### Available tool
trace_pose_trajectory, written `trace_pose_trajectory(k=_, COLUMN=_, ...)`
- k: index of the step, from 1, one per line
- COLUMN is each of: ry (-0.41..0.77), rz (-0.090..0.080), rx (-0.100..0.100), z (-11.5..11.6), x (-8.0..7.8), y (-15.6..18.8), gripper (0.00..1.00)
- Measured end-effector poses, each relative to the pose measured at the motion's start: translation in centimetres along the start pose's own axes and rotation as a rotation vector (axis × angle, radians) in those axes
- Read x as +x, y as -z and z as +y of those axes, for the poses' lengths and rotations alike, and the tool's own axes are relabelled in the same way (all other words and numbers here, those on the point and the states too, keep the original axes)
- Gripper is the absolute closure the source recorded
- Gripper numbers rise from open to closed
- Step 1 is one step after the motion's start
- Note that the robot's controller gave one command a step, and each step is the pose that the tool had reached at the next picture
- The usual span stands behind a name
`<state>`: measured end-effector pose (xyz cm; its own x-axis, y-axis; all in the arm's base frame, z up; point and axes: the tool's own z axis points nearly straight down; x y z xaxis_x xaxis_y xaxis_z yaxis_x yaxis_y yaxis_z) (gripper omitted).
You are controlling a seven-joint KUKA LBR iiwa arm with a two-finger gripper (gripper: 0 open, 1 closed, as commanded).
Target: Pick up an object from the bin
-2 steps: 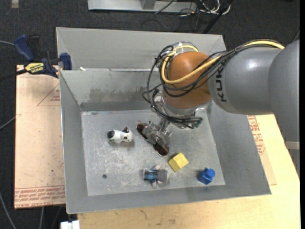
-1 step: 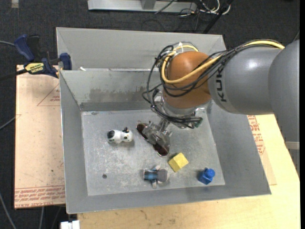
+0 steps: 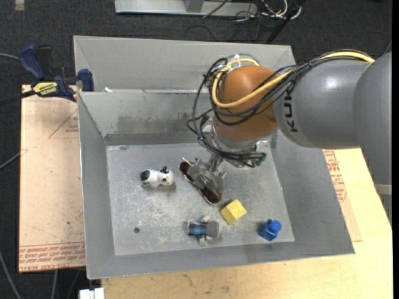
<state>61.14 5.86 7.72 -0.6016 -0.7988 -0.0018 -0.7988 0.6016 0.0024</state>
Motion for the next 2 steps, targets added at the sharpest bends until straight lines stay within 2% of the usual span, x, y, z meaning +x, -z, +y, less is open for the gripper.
trace_pose_trajectory(k=2, ry=0.0, rz=0.001, rx=0.0, z=0.0, x=0.0, y=3.4, gripper=1.0)
